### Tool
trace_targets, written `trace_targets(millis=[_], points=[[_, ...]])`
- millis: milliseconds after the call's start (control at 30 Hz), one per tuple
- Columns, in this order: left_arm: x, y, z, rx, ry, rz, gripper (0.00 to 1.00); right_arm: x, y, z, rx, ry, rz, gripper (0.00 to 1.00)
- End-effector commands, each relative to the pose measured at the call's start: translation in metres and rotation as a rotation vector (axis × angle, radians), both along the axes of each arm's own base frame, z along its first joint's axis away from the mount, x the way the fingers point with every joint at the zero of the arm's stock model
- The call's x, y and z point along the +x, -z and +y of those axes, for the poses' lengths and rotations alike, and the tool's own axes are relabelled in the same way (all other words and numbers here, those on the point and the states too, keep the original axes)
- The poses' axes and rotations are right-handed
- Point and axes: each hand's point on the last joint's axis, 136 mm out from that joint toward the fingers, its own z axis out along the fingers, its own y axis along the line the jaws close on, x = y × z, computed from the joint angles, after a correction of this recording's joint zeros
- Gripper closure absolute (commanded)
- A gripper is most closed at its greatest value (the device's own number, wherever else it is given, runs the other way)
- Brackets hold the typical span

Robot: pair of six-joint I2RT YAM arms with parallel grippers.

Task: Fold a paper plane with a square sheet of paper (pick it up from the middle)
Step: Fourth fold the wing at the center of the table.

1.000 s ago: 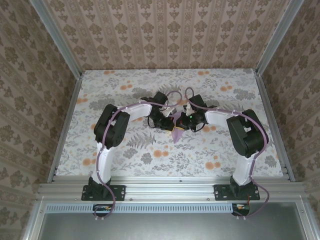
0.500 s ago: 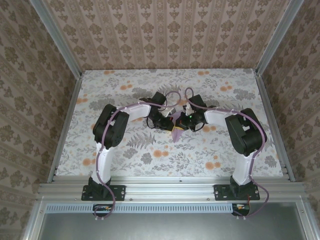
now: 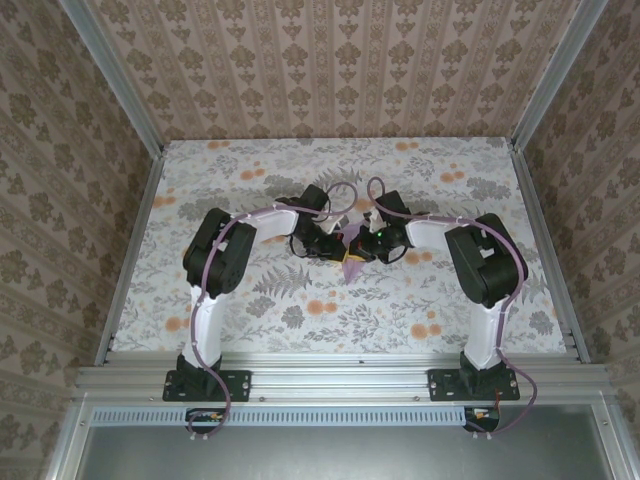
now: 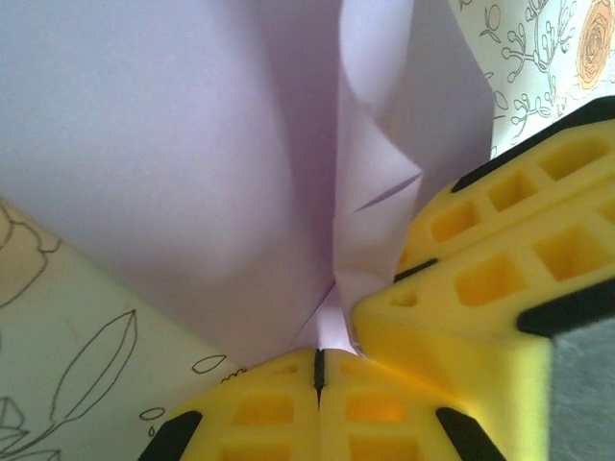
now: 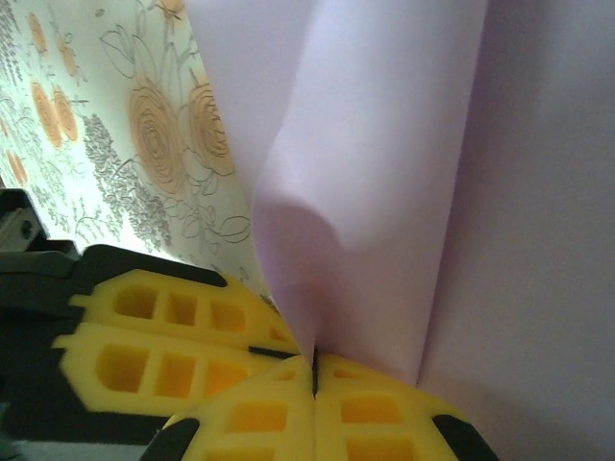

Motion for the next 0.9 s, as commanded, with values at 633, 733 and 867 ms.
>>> trace_targets(millis=[633,733,867], points=[[0.026,-0.023,0.003,-0.024,-0.053,-0.044,0.98,-0.003,0.009,0.004,-0.013,-0.03,0.01,0.95],[0.024,-0.018,0.001,-0.026,-0.045,-0.031,0.98,-0.003,0.008,0.004,-0.011,-0.031,0.006,0.95],[0.019,-0.011,0.0,-0.019,-0.032,-0.012,0.98,-0.002,0.005,0.005,-0.007,-0.034,-0.004,0.95]])
